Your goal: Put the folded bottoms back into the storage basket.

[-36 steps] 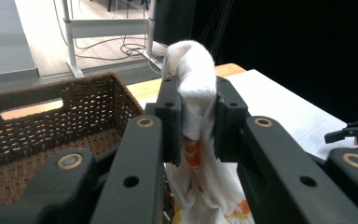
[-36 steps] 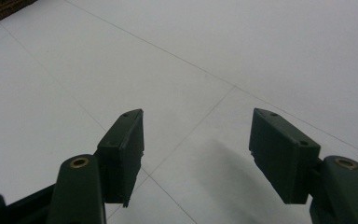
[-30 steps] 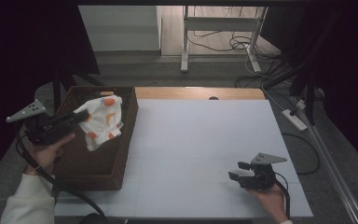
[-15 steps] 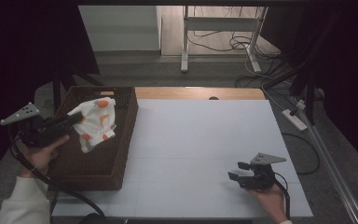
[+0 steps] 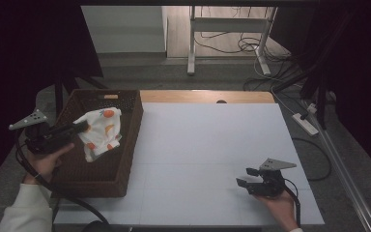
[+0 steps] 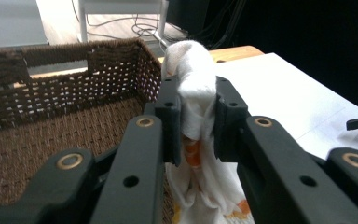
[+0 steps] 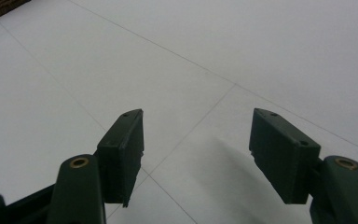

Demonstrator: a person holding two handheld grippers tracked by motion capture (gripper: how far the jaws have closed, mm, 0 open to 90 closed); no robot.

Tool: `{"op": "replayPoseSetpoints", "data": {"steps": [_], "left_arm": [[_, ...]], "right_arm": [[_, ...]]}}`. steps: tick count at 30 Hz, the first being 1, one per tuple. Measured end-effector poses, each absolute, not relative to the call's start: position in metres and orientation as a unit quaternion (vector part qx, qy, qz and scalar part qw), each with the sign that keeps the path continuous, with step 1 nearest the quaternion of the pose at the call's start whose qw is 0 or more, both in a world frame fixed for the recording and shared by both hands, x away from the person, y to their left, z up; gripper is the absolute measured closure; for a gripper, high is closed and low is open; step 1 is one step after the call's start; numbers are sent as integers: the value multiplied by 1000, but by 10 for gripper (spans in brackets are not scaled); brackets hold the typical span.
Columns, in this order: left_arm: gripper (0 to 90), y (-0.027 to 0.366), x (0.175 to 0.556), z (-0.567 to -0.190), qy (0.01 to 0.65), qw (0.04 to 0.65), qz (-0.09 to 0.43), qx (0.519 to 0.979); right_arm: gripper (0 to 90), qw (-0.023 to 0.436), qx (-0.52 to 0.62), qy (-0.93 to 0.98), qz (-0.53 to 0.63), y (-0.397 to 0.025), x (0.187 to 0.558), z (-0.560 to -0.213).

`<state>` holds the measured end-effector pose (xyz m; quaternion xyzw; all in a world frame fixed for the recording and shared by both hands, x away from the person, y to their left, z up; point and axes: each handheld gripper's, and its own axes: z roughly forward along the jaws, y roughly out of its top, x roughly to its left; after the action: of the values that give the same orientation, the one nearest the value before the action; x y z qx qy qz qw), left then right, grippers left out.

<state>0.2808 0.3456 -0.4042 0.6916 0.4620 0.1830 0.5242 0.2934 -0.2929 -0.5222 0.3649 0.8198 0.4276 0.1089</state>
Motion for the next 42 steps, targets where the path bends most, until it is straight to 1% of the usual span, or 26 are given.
{"op": "replayPoseSetpoints", "data": {"steps": [16, 24, 33, 42], "left_arm": [[758, 343, 293, -423, 470, 502, 152, 710], [758, 341, 303, -436, 477, 476, 137, 727], [756, 342, 316, -444, 488, 452, 129, 735], [750, 345, 323, -449, 498, 433, 135, 740]], "right_arm": [[354, 110, 364, 820, 427, -293, 294, -522], [354, 110, 363, 821, 426, -293, 293, -522], [354, 109, 363, 822, 425, -293, 294, -523], [354, 111, 361, 822, 427, -292, 293, -522]]}}
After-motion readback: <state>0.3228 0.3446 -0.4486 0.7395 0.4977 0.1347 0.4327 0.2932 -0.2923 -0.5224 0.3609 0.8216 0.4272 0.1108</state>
